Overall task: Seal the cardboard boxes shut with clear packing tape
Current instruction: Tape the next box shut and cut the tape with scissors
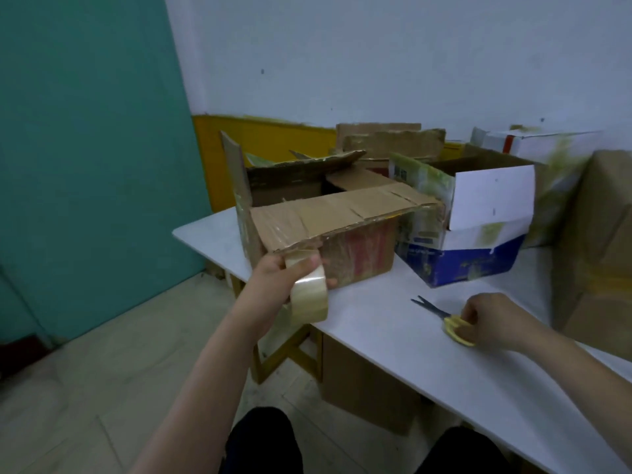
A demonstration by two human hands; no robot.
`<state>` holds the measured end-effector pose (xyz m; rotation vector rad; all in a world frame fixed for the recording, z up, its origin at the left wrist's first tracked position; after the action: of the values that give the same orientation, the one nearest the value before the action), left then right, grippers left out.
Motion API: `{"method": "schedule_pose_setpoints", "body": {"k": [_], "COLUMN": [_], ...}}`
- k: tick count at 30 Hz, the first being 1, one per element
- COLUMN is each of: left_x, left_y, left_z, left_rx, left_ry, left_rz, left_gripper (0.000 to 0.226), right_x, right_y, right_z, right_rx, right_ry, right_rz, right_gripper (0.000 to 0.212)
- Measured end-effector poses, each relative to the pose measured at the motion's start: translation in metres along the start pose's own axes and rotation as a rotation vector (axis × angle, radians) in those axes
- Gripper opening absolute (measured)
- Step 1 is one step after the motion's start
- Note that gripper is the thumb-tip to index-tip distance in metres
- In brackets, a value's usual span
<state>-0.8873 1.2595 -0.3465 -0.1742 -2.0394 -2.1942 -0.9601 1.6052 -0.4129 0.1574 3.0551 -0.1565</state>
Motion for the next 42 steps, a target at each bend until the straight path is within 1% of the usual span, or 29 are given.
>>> {"method": "schedule_pose_setpoints", "body": {"k": [2,3,5,6,7,8,9,10,11,12,14,15,16,18,20,21,23,26,28,29,30,31,33,34,35,36,38,40,42], "left_x": [-0.002,-0.004,-0.006,-0.006,-0.007,-0.008,-0.008,-0.008,-0.008,-0.008,-0.006,-0.006,-0.004,-0.002,0.001,0.002,0.003,0.004,0.006,0.007,0.007,0.008,0.008,0.007,0.006,0.005,0.003,0.000,-0.001], "left_y": [-0.002,-0.004,-0.007,-0.010,-0.009,-0.009,-0.010,-0.012,-0.011,-0.009,-0.004,0.001,0.005,0.012,0.012,0.010,0.008,0.004,0.006,0.009,0.010,0.010,0.012,0.012,0.013,0.012,0.012,0.012,0.008], "left_z": [-0.003,-0.004,-0.007,-0.007,-0.006,-0.005,-0.004,-0.002,-0.001,-0.001,-0.003,-0.004,-0.006,-0.008,-0.007,-0.006,-0.003,-0.001,-0.001,0.000,0.001,-0.001,0.000,0.000,0.000,0.001,0.002,0.004,0.004], "left_rx": [0.047,0.075,0.098,0.094,0.091,0.086,0.078,0.062,0.050,0.044,0.048,0.051,0.043,0.011,-0.047,-0.087,-0.085,0.034,0.091,0.099,0.098,0.102,0.095,0.086,0.082,0.077,0.068,0.030,-0.013], "left_ry": [-0.018,-0.031,-0.030,-0.015,0.003,0.022,0.035,0.043,0.048,0.057,0.045,0.037,0.040,0.049,0.050,0.061,0.079,0.113,0.167,0.193,0.209,0.216,0.194,0.186,0.177,0.164,0.140,0.130,0.109], "left_rz": [0.002,0.006,0.020,0.024,0.031,0.034,0.033,0.034,0.039,0.050,0.081,0.090,0.092,0.093,0.073,0.063,0.048,0.047,0.073,0.093,0.113,0.125,0.159,0.156,0.146,0.133,0.119,0.097,0.074], "left_gripper": [0.022,0.020,0.015,0.014,0.016,0.019,0.022,0.025,0.027,0.027,0.027,0.027,0.027,0.027,0.026,0.025,0.018,0.012,0.017,0.027,0.037,0.042,0.035,0.033,0.037,0.047,0.066,0.069,0.072], "right_x": [-0.014,-0.022,-0.040,-0.052,-0.061,-0.068,-0.071,-0.071,-0.069,-0.067,-0.052,-0.042,-0.033,-0.024,-0.018,-0.018,-0.016,-0.014,-0.014,-0.014,-0.015,-0.019,-0.035,-0.046,-0.056,-0.067,-0.081,-0.081,-0.075], "right_y": [-0.006,-0.010,-0.024,-0.036,-0.051,-0.069,-0.090,-0.112,-0.135,-0.156,-0.187,-0.194,-0.197,-0.201,-0.203,-0.206,-0.210,-0.212,-0.215,-0.217,-0.218,-0.217,-0.204,-0.192,-0.178,-0.166,-0.149,-0.143,-0.147], "right_z": [-0.006,-0.010,-0.022,-0.035,-0.053,-0.070,-0.086,-0.099,-0.108,-0.115,-0.115,-0.110,-0.108,-0.117,-0.128,-0.134,-0.142,-0.150,-0.153,-0.155,-0.159,-0.163,-0.177,-0.184,-0.189,-0.192,-0.186,-0.172,-0.162], "right_rx": [0.009,0.047,0.316,0.484,0.626,0.718,0.745,0.739,0.680,0.558,0.182,0.045,0.001,0.111,0.277,0.304,0.300,0.276,0.284,0.293,0.282,0.237,0.123,0.101,0.100,0.080,-0.086,-0.274,-0.310], "right_ry": [-0.046,-0.085,-0.161,-0.149,-0.080,0.011,0.098,0.172,0.258,0.385,0.644,0.725,0.763,0.768,0.747,0.735,0.707,0.642,0.567,0.514,0.467,0.435,0.453,0.484,0.491,0.458,0.267,0.044,-0.100], "right_rz": [-0.012,-0.029,-0.115,-0.189,-0.267,-0.341,-0.414,-0.495,-0.574,-0.659,-0.815,-0.875,-0.930,-1.003,-1.002,-0.992,-1.000,-1.040,-1.010,-0.980,-0.953,-0.928,-0.877,-0.863,-0.854,-0.823,-0.704,-0.598,-0.566], "right_gripper": [0.038,0.033,0.021,0.017,0.019,0.023,0.026,0.029,0.032,0.038,0.054,0.057,0.056,0.044,0.037,0.034,0.026,0.023,0.019,0.018,0.020,0.022,0.019,0.025,0.034,0.045,0.058,0.061,0.066]}}
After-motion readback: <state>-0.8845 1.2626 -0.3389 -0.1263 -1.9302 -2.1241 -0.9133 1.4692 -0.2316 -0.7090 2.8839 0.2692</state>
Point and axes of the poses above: each hand's wrist, its own x-axis towards the middle knuckle, its own z-axis out of the palm, y = z × x, the point moved 3 cm from there along x, towards the middle knuckle, and after that the axes turned 7 degrees about z, right-handed, at the moved point
